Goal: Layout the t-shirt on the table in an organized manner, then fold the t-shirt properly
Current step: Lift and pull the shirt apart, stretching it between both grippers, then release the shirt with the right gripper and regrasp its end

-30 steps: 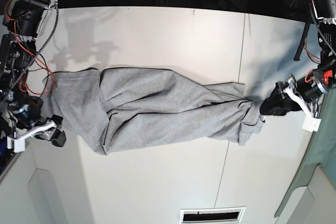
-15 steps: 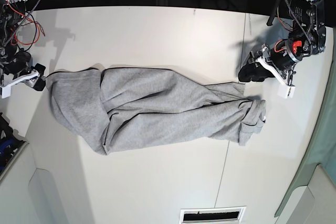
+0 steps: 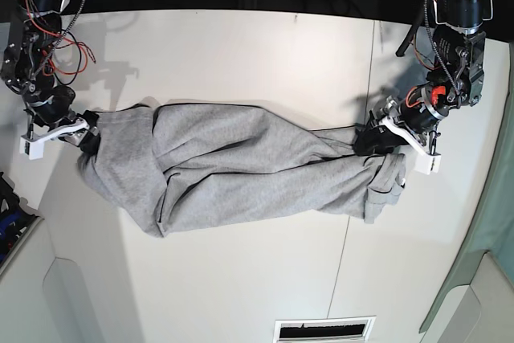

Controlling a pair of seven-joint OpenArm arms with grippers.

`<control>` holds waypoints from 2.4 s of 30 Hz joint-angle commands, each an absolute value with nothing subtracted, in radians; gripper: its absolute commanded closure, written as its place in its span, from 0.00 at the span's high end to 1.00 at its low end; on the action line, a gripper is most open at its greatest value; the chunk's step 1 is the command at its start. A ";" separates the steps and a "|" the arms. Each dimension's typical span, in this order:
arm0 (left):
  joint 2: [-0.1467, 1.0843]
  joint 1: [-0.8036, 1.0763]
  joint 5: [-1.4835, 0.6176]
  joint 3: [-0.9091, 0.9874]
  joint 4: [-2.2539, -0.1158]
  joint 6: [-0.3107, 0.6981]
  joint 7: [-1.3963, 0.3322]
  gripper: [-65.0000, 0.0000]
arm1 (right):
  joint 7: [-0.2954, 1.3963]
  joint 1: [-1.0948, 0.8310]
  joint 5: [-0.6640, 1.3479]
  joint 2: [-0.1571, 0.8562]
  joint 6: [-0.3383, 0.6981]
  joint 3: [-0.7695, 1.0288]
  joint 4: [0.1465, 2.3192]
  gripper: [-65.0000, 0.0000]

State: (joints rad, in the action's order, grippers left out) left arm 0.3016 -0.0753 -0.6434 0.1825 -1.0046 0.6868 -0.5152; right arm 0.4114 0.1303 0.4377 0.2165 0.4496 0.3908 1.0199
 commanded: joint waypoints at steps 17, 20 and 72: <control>0.454 -0.080 -0.996 0.245 -1.244 0.698 -0.921 0.00 | 0.547 0.133 0.431 0.216 0.521 0.329 1.370 0.00; 0.529 -0.081 -1.059 0.278 -1.389 0.698 -0.977 0.00 | 0.590 0.162 0.468 0.267 0.519 0.329 1.473 0.00; 0.579 -0.070 -0.830 0.281 -1.267 0.698 -0.797 0.00 | 0.682 -0.070 0.617 0.190 0.563 0.388 1.313 0.57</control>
